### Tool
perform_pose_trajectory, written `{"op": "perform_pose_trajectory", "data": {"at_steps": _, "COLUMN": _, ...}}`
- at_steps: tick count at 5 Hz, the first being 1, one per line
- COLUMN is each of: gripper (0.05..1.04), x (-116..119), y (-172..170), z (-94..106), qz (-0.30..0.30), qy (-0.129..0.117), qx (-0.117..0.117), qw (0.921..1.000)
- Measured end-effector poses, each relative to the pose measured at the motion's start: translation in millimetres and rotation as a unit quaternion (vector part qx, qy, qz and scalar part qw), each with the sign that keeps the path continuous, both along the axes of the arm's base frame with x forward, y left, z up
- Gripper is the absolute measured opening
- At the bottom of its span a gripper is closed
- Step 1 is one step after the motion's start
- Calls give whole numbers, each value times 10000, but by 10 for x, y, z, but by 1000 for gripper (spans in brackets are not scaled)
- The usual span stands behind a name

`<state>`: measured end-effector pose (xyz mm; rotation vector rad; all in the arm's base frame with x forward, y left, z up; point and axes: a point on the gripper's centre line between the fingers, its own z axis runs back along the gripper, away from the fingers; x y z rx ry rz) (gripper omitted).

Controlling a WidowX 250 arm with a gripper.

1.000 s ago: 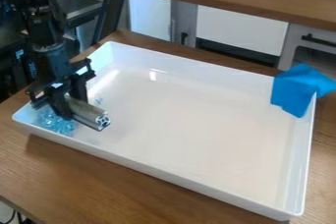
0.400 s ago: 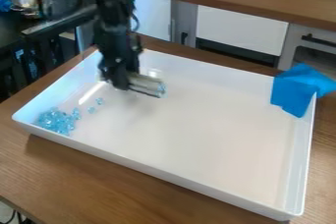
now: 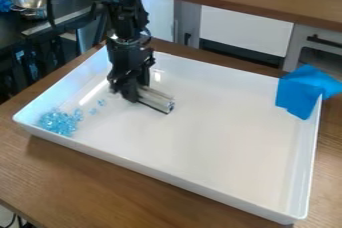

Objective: Sweep into pile

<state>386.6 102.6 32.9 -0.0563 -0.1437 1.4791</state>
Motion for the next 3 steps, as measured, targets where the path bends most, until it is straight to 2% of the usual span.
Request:
{"op": "perform_pose_trajectory", "data": {"at_steps": 2, "gripper": 381, "x": -684, "y": 218, "z": 19, "qz": -680, "qy": 179, "qx": -80, "qw": 9975}}
{"op": "perform_pose_trajectory", "data": {"at_steps": 3, "gripper": 381, "x": -896, "y": 298, "z": 19, "qz": -868, "qy": 259, "qx": -131, "qw": 9958}}
